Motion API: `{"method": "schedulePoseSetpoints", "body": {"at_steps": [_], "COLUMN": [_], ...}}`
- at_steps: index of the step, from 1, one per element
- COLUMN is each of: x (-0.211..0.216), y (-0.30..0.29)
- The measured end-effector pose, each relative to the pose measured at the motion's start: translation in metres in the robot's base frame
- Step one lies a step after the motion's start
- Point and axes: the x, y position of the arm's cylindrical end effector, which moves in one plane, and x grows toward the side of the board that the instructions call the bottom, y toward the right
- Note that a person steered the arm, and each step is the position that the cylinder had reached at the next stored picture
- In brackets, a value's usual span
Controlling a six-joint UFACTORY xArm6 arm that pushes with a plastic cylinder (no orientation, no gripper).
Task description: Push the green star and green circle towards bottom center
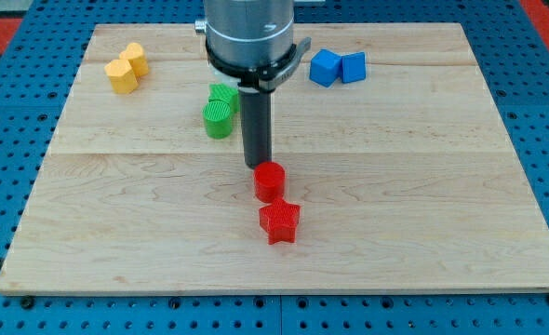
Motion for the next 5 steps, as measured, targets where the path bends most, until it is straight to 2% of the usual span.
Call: {"method": "schedulePoseSetpoints", "body": {"at_steps": [1, 2, 3, 4, 5], "x": [-0.012, -0.09, -0.148, -0.135, -0.093], "y": [-0.007, 0.015, -0.009, -0.059, -0.059]}}
